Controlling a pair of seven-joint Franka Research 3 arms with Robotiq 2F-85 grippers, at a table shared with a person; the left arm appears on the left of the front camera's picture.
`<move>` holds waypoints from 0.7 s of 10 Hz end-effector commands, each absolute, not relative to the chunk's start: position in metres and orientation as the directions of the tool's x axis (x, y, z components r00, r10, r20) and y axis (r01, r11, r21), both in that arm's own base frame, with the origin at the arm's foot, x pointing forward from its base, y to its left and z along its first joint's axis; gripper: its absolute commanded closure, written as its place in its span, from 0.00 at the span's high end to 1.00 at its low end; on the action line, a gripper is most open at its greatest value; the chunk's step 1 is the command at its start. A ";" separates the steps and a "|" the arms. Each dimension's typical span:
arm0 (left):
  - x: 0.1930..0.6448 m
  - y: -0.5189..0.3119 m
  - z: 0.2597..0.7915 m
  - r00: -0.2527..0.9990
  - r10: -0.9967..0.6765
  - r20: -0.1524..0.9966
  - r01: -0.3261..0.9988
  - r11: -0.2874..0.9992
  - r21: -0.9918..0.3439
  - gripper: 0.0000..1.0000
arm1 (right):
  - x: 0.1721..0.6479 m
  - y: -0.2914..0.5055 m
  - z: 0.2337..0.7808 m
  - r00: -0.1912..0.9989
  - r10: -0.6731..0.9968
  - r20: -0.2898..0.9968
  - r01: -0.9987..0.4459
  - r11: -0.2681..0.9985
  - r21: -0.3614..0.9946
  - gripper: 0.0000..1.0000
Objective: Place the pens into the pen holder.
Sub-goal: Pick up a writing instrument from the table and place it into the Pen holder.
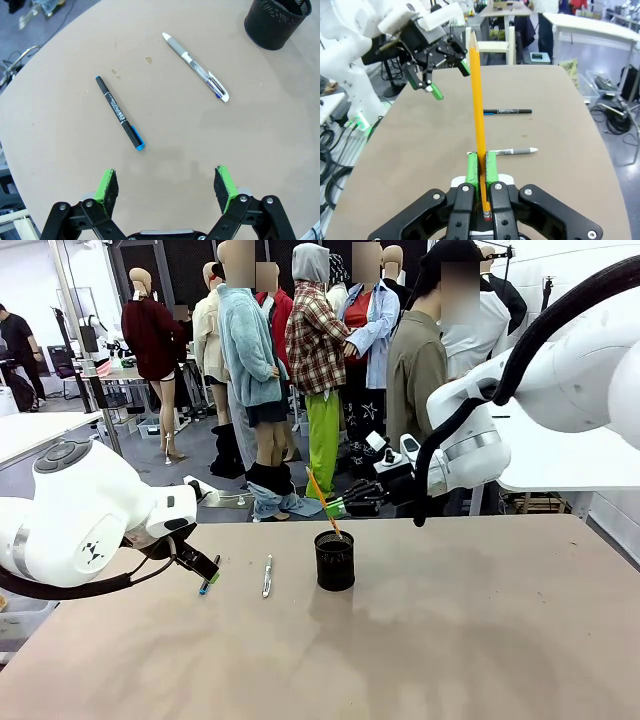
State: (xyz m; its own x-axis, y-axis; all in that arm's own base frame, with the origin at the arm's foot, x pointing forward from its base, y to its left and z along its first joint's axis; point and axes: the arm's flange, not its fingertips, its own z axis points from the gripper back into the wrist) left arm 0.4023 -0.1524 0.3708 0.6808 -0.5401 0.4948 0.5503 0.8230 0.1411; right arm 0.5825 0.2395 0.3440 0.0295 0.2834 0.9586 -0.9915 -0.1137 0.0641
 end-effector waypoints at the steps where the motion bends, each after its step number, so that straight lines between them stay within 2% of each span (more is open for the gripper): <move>1: 0.403 -0.151 0.371 0.682 -0.537 0.497 0.548 0.825 0.140 1.00 | 0.593 0.246 0.339 -0.005 0.260 0.966 -0.993 -0.113 0.025 0.00; 4: 0.403 -0.151 0.371 0.682 -0.537 0.497 0.548 0.825 0.140 1.00 | 0.591 0.248 0.334 0.027 0.300 0.954 -0.990 -0.123 0.066 0.02; 5: 0.403 -0.151 0.371 0.682 -0.537 0.497 0.548 0.825 0.140 1.00 | 0.591 0.249 0.333 0.026 0.306 0.952 -0.990 -0.126 0.068 0.11; 7: 0.403 -0.151 0.371 0.682 -0.537 0.497 0.548 0.825 0.140 1.00 | 0.588 0.246 0.333 0.033 0.319 0.947 -0.992 -0.106 0.070 0.50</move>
State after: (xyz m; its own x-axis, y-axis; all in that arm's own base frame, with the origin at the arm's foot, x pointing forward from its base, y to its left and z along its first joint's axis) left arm 0.4023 -0.1524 0.3708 0.6808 -0.5401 0.4947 0.5503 0.8229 0.1411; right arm 0.5895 0.2442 0.3346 0.0246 0.2958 0.9549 -0.9908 -0.1203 0.0628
